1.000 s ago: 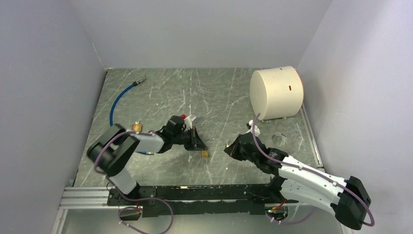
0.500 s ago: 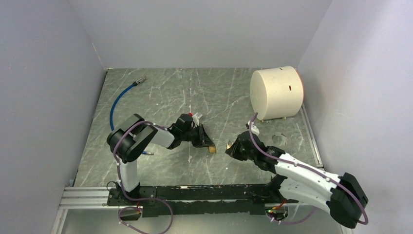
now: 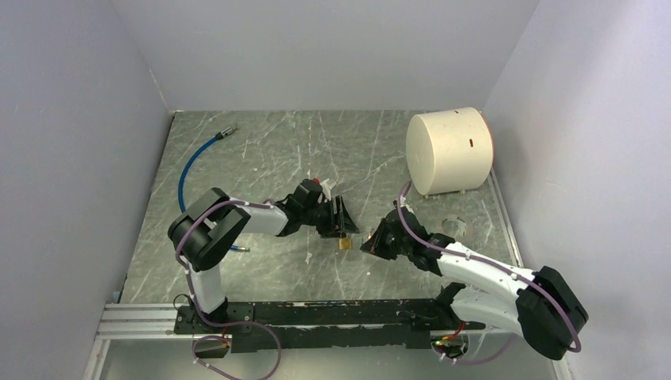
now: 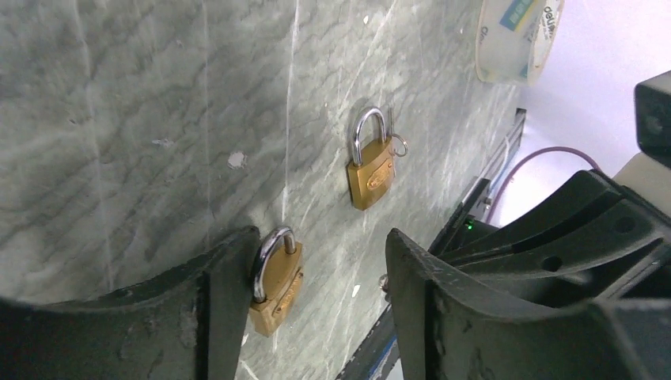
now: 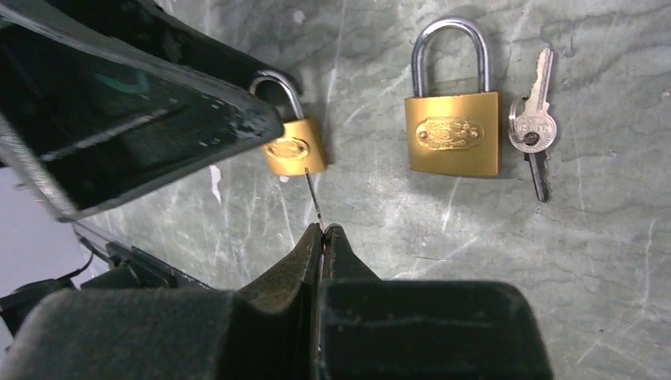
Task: Lock with the key
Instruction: Place the lock at the center of the board.
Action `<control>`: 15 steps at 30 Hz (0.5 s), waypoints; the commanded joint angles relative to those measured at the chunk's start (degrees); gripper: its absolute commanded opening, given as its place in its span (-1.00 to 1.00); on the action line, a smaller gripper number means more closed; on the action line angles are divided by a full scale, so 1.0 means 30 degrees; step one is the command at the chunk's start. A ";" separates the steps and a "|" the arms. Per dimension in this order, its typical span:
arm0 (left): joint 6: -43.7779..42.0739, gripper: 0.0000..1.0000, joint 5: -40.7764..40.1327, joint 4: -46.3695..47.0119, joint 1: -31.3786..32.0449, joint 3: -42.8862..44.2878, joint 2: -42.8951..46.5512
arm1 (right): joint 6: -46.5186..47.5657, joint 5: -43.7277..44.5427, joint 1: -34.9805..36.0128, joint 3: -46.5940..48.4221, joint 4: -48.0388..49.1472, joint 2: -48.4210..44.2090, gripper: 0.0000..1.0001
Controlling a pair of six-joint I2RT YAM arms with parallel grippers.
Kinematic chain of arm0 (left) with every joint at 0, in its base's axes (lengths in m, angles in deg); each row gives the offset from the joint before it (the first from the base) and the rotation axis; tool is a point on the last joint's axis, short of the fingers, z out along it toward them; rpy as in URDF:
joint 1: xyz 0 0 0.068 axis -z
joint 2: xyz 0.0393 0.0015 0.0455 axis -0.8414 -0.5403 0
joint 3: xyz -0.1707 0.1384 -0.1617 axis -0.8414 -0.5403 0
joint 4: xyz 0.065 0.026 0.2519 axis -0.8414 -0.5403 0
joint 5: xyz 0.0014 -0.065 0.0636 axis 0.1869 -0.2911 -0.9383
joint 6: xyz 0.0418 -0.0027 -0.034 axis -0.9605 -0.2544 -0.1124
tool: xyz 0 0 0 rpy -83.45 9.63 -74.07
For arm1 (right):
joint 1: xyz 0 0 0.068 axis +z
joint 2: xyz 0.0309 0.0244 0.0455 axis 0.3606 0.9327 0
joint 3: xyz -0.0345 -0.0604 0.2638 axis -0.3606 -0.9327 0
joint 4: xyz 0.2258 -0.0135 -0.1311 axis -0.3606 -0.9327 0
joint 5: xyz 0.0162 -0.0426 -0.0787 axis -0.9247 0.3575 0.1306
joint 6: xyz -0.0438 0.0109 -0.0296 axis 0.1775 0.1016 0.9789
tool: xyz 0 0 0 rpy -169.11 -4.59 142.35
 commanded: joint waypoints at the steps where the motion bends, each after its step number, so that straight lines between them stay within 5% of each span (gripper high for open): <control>1: -0.1835 0.40 -0.2815 -0.5387 -0.0025 0.1076 0.0745 | 0.0664 -0.0356 -0.0162 0.0700 0.0018 0.0614 -1.00; 8: -0.2662 0.87 -0.3561 -1.0184 -0.0023 0.3518 0.0983 | 0.0764 0.0261 -0.0150 0.0831 -0.0609 -0.0141 -1.00; 12: -0.2518 0.84 -0.3293 -0.9972 0.0004 0.3382 0.1127 | 0.0745 0.0393 -0.0190 0.0785 -0.0709 -0.0413 -1.00; 15: -0.2221 0.55 -0.2286 -0.8872 0.0044 0.3068 0.0812 | 0.0608 0.0172 -0.0181 0.0608 -0.0371 -0.0297 -1.00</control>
